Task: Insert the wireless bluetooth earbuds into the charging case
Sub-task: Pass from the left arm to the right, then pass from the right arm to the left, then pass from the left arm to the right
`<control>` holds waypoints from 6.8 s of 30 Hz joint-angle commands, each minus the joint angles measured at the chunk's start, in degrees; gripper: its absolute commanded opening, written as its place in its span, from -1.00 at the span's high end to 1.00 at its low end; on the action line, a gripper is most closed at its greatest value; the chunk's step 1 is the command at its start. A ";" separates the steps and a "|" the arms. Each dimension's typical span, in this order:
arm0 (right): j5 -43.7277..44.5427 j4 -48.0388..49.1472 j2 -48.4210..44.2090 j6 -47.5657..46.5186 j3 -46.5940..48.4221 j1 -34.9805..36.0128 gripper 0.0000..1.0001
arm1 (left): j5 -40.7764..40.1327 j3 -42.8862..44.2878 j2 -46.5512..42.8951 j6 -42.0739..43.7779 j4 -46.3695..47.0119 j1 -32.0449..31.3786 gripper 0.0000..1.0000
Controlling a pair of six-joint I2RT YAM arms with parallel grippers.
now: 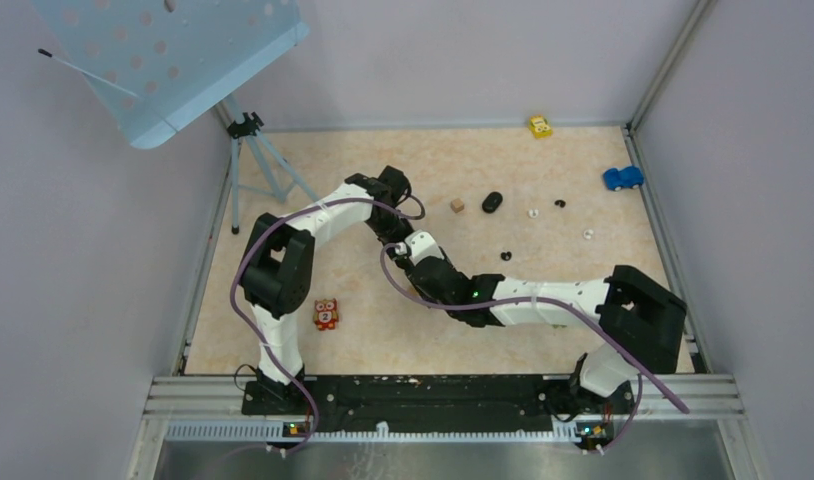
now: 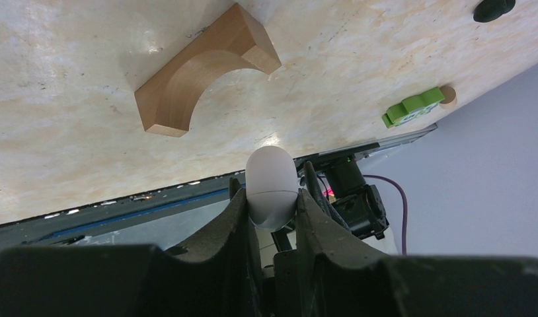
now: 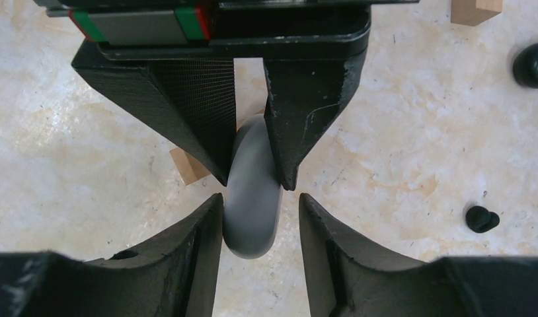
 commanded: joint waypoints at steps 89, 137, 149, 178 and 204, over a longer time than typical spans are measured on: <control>-92.47 27.55 -23.76 25.35 -20.04 -44.92 1.00 | 47.26 -4.59 -7.60 41.81 35.72 -3.98 0.01; -60.75 72.81 -23.64 55.81 -28.13 -44.45 -0.52 | 27.13 -24.59 -12.01 -22.46 114.97 1.73 1.00; -62.92 84.30 -14.94 63.27 -25.30 -44.35 0.11 | 26.82 -25.92 -13.40 -22.16 115.21 1.71 1.00; -63.83 85.04 -10.69 66.20 -25.71 -44.39 0.00 | 26.21 -24.43 -12.53 -20.12 112.05 1.73 1.00; -59.83 73.31 -18.98 61.26 -29.47 -44.25 -0.17 | 26.34 -22.29 -14.36 -13.35 102.75 1.81 1.00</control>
